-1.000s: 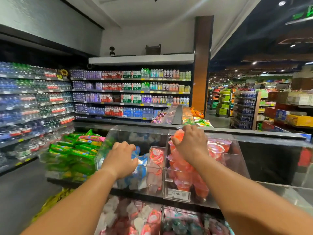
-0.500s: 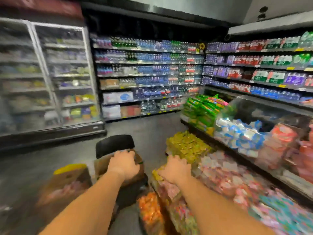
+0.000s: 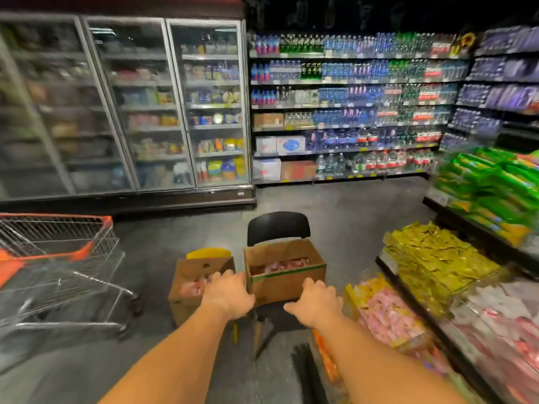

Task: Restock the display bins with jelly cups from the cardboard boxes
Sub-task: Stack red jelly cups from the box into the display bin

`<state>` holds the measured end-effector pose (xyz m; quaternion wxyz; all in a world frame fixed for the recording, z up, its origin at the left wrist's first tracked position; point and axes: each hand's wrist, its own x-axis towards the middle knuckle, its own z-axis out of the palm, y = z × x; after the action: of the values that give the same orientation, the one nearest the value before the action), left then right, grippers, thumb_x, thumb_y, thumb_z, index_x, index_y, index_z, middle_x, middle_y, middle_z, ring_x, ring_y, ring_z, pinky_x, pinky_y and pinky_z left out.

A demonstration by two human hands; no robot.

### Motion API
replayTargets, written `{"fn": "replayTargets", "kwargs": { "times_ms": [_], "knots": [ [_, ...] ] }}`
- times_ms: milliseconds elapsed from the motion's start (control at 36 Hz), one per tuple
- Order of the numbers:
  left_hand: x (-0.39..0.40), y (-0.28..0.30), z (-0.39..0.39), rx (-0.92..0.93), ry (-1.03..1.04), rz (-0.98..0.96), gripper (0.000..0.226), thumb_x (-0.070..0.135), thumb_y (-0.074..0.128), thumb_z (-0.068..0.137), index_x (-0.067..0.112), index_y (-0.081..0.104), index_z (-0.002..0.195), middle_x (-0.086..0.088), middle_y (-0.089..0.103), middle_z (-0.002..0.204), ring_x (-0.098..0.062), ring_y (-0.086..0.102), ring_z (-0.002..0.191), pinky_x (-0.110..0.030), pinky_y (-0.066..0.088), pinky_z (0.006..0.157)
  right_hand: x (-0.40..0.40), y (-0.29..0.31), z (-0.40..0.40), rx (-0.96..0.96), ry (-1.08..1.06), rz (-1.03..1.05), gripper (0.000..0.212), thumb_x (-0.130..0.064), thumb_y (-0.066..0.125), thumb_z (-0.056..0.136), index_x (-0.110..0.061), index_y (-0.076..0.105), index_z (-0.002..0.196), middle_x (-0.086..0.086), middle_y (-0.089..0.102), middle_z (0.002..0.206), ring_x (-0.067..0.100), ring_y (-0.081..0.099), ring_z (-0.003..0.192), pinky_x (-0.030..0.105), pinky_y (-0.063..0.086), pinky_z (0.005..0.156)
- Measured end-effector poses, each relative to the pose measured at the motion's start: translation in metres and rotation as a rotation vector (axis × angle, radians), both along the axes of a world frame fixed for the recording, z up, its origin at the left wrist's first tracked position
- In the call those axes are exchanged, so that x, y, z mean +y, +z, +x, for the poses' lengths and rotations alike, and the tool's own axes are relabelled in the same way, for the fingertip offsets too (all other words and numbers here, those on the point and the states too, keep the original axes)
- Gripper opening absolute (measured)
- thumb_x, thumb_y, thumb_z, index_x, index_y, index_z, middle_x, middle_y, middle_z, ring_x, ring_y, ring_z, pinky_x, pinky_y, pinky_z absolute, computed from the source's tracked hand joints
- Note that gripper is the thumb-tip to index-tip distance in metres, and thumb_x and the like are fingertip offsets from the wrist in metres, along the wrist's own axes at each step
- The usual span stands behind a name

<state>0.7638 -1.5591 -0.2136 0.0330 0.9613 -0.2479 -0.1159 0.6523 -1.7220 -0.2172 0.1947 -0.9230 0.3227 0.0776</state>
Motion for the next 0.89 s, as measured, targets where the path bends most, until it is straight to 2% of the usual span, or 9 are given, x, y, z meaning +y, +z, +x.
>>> {"fn": "replayTargets", "kwargs": {
  "times_ms": [222, 306, 472, 639, 778, 889],
  "knots": [
    [-0.064, -0.043, 0.09, 0.051, -0.057, 0.047, 0.049, 0.053, 0.05, 0.093, 0.024, 0.054, 0.132, -0.006, 0.054, 0.135, -0.032, 0.044, 0.127, -0.045, 0.037, 0.103, -0.057, -0.042, 0.086, 0.042, -0.043, 0.034, 0.074, -0.066, 0.062, 0.082, -0.018, 0.044, 0.136, 0.008, 0.049, 0.138, 0.035, 0.042, 0.13, 0.044, 0.038, 0.108],
    [-0.097, -0.066, 0.134, 0.087, -0.031, 0.041, 0.049, 0.057, 0.049, 0.094, 0.025, 0.054, 0.13, -0.006, 0.055, 0.132, -0.032, 0.045, 0.127, -0.044, 0.039, 0.1, -0.09, -0.061, 0.129, 0.075, -0.046, 0.046, 0.072, -0.064, 0.062, 0.083, -0.018, 0.044, 0.136, 0.009, 0.049, 0.137, 0.035, 0.041, 0.13, 0.045, 0.038, 0.109],
    [-0.153, -0.107, 0.221, 0.191, 0.029, 0.017, 0.048, 0.059, 0.048, 0.091, 0.028, 0.057, 0.125, -0.008, 0.056, 0.129, -0.033, 0.048, 0.122, -0.046, 0.04, 0.105, -0.154, -0.088, 0.22, 0.117, -0.039, 0.076, 0.068, -0.06, 0.06, 0.086, -0.017, 0.044, 0.136, 0.007, 0.05, 0.137, 0.031, 0.043, 0.128, 0.044, 0.04, 0.106],
    [-0.194, -0.139, 0.306, 0.253, 0.037, 0.071, 0.045, 0.053, 0.047, 0.092, 0.024, 0.056, 0.125, -0.009, 0.058, 0.129, -0.032, 0.05, 0.124, -0.046, 0.035, 0.104, -0.2, -0.122, 0.306, 0.188, -0.011, 0.07, 0.075, -0.062, 0.06, 0.086, -0.016, 0.041, 0.143, 0.008, 0.05, 0.138, 0.031, 0.045, 0.128, 0.044, 0.041, 0.107],
    [-0.237, -0.198, 0.387, 0.354, 0.062, 0.003, 0.05, 0.053, 0.049, 0.093, 0.025, 0.055, 0.134, -0.008, 0.058, 0.135, -0.032, 0.052, 0.126, -0.037, 0.043, 0.102, -0.244, -0.176, 0.377, 0.229, -0.048, 0.102, 0.075, -0.057, 0.062, 0.089, -0.015, 0.039, 0.145, 0.007, 0.047, 0.142, 0.031, 0.043, 0.131, 0.043, 0.04, 0.11],
    [-0.27, -0.26, 0.442, 0.416, 0.006, 0.065, 0.056, 0.051, 0.056, 0.092, 0.021, 0.05, 0.139, -0.01, 0.054, 0.141, -0.031, 0.051, 0.131, -0.034, 0.042, 0.108, -0.274, -0.234, 0.428, 0.251, -0.092, 0.138, 0.071, -0.054, 0.057, 0.091, -0.017, 0.036, 0.148, 0.007, 0.046, 0.141, 0.032, 0.043, 0.131, 0.043, 0.039, 0.109]
  ]
}}
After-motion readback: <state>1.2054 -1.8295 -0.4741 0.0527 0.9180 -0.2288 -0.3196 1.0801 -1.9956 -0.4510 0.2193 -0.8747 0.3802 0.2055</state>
